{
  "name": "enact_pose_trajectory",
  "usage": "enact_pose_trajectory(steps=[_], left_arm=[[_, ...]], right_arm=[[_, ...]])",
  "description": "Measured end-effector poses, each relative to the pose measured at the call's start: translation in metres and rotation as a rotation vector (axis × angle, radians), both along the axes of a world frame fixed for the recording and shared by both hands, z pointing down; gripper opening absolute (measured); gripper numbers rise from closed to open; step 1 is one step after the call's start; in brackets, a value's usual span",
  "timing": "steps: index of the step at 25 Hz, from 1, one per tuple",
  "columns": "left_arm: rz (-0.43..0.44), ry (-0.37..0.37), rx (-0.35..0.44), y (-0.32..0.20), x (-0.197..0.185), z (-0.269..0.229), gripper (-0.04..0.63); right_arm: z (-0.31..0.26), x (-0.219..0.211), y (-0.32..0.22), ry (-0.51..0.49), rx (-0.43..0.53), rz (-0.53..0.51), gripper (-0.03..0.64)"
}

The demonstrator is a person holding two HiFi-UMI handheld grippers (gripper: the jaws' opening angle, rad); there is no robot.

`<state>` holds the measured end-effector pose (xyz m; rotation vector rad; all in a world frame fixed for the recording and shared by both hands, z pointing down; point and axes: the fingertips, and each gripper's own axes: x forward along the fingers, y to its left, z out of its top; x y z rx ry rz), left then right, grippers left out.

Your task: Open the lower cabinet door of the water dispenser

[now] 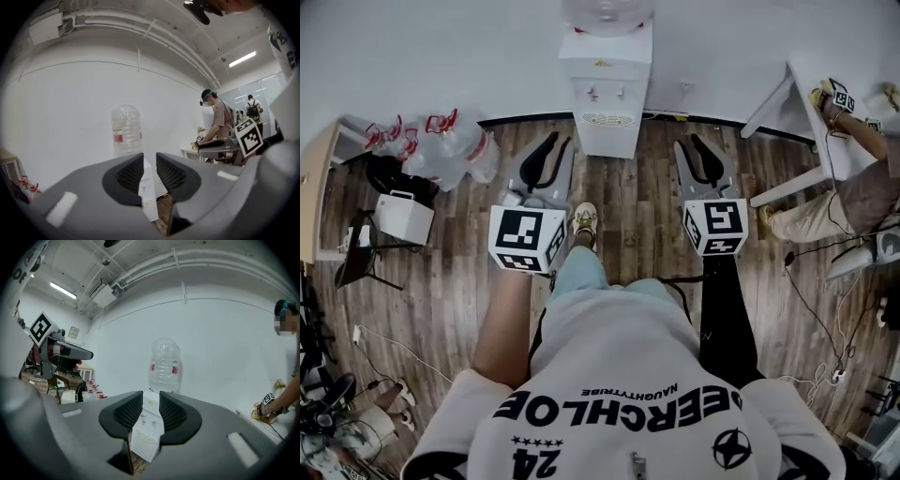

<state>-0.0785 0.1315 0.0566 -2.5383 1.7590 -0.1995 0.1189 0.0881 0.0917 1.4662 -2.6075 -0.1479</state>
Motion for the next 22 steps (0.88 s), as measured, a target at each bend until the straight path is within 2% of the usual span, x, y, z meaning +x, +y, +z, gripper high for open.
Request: enact_pose_trajectory(steps=[8, 14, 22], left_arm=[[0.032, 0.034, -0.006, -0.053, -0.009, 0.017, 0.086], [0.047, 0.044, -0.029, -0.106, -0.026, 0.021, 0.086], [0.096, 0.046, -0.067, -0.184, -0.047, 0.021, 0.086]], right_arm=[[0.009, -0.001, -0.048, 0.022, 0.013, 0.086, 0.092], [0.012, -0.01, -0.102, -0.065, -0.045, 0.132, 0.091], [0.014, -0.044, -0.169, -0.041, -0.08, 0.147, 0.091]])
